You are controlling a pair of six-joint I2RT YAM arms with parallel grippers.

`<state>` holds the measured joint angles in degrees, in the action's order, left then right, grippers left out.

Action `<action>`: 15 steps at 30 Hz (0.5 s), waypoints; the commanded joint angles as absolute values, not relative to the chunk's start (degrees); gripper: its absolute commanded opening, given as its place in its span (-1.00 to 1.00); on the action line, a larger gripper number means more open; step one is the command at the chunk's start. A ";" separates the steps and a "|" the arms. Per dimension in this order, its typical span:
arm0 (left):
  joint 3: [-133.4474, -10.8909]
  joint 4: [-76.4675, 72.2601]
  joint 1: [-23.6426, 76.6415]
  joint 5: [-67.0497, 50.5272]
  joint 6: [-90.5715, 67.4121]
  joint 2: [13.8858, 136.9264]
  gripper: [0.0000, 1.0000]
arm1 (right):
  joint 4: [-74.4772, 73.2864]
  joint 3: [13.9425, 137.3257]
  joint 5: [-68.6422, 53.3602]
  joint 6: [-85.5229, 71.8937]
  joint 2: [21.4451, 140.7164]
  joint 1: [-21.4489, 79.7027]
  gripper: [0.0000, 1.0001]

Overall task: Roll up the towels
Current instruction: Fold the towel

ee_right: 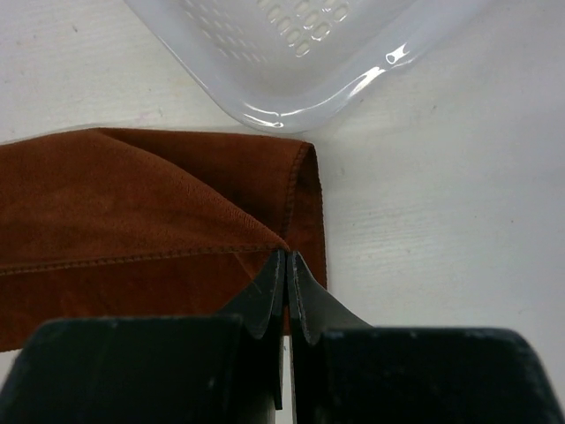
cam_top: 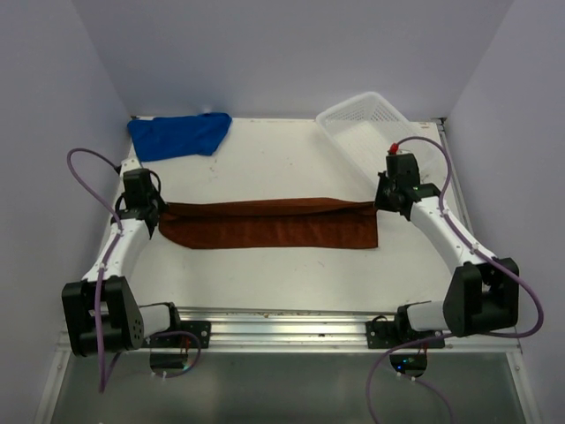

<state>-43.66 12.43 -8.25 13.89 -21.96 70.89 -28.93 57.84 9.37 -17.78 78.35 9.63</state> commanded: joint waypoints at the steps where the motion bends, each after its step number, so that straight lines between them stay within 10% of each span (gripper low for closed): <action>1: -42.89 13.09 -8.88 14.41 -23.55 69.26 -1.00 | -29.09 56.69 9.05 -18.81 76.11 9.32 -1.00; 15: -41.93 15.38 -8.88 18.63 -24.87 66.45 -1.00 | -30.50 53.44 10.90 -19.25 73.74 9.23 -1.00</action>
<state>-42.26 14.90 -8.25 15.59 -23.64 68.18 -29.95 53.95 9.45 -18.65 76.27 9.63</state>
